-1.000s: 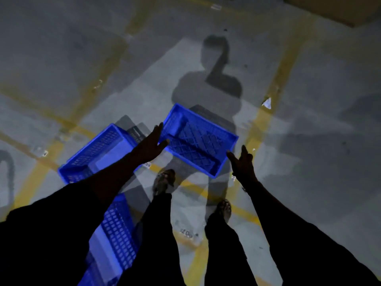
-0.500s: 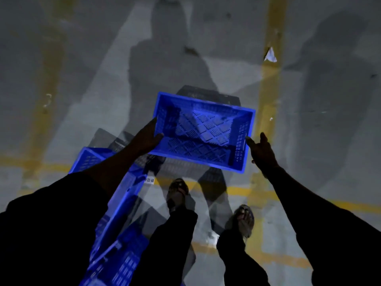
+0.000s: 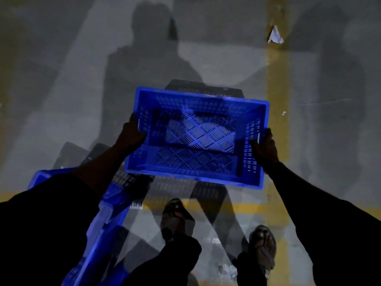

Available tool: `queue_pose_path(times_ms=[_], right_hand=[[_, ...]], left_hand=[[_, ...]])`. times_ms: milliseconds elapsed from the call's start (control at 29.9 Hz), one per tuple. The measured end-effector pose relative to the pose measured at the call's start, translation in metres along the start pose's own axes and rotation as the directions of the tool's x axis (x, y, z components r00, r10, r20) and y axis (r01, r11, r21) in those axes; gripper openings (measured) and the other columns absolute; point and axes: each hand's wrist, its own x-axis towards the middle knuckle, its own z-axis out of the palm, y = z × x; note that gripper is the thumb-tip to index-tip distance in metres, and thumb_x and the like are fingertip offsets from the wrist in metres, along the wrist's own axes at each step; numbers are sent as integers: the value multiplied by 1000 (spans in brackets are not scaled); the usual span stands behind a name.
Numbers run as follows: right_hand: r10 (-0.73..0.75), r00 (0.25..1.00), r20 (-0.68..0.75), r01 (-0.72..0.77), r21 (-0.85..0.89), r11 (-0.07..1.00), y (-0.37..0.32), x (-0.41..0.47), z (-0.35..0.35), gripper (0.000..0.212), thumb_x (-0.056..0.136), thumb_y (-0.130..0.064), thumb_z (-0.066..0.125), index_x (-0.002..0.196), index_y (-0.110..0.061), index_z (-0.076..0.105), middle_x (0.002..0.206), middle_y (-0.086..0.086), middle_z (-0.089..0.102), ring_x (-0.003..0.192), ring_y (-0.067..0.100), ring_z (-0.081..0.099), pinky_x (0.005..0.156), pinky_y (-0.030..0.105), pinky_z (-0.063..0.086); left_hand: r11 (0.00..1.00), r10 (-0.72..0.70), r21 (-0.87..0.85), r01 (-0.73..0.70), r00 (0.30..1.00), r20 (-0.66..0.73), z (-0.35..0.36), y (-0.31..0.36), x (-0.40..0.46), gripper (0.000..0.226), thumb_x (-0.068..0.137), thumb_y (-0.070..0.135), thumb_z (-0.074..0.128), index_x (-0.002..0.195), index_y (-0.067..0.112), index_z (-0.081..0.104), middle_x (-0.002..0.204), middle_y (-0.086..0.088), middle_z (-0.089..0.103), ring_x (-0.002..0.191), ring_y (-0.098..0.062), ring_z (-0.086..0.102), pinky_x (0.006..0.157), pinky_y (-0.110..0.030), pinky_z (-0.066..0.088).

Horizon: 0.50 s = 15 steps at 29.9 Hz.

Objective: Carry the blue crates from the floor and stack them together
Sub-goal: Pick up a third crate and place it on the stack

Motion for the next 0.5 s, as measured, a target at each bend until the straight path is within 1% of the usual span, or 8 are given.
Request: queue_pose_path(times_ms=[67,134,167,234,301,402,469,502], right_hand=[[28,999,-23,-28,21,999,0,5,2,76,101,-24,54,161,-21,7,137,28,52,113,44,58,81,37,43],[50,998,-30,-50,25,998,0,6,1,77,99,-13,51,161,-24,8,126,26,60,98,39,61,74,34,39],[63,998,-28,-62,31,998,-1,4,-2,79,97,-10,51,161,-25,8,126,26,60,96,39,61,74,34,40],[72,997,-31,-70,39,997,0,1,-8,81,95,-7,51,161,-27,8,129,26,58,102,42,61,75,36,42],[70,997,-32,-69,29,997,0,-6,-18,81,94,-6,52,161,-27,11,133,26,56,107,44,60,76,35,41],[88,995,-49,-87,25,996,-3,-22,-37,82,92,-5,52,160,-30,15,132,26,58,105,44,61,75,36,42],[108,992,-65,-106,38,994,-5,-37,-56,82,90,-6,52,159,-34,18,128,26,59,102,45,62,77,42,48],[114,991,-69,-111,45,993,-7,-47,-68,82,88,-8,53,158,-36,19,126,26,60,100,46,62,80,47,51]], left_hand=[[997,-66,-44,65,998,-11,3,-10,10,98,80,57,58,158,33,5,148,-24,42,120,-42,56,100,-57,50],[990,-105,-99,102,994,-30,-1,-3,8,95,72,55,59,153,40,10,139,-25,48,109,-45,61,92,-58,54],[984,-118,-136,114,993,-25,-5,2,3,94,71,53,60,151,41,12,136,-23,51,106,-44,62,90,-58,55],[976,-76,-203,74,997,1,-11,6,-4,94,75,46,65,152,40,12,135,-17,56,109,-39,64,90,-59,55],[974,26,-227,-20,999,23,-16,2,-6,90,81,44,67,154,40,14,144,-11,53,119,-34,61,96,-60,51],[972,81,-222,-78,997,8,-27,-1,-1,83,81,46,64,151,48,21,147,-6,52,124,-32,59,101,-62,48],[975,94,-198,-97,995,-28,-43,46,-29,77,82,41,60,150,50,24,145,-7,54,122,-31,61,101,-58,49],[981,102,-160,-108,994,-46,-51,77,-49,75,85,36,58,151,47,24,146,-8,53,122,-30,60,101,-54,49]])
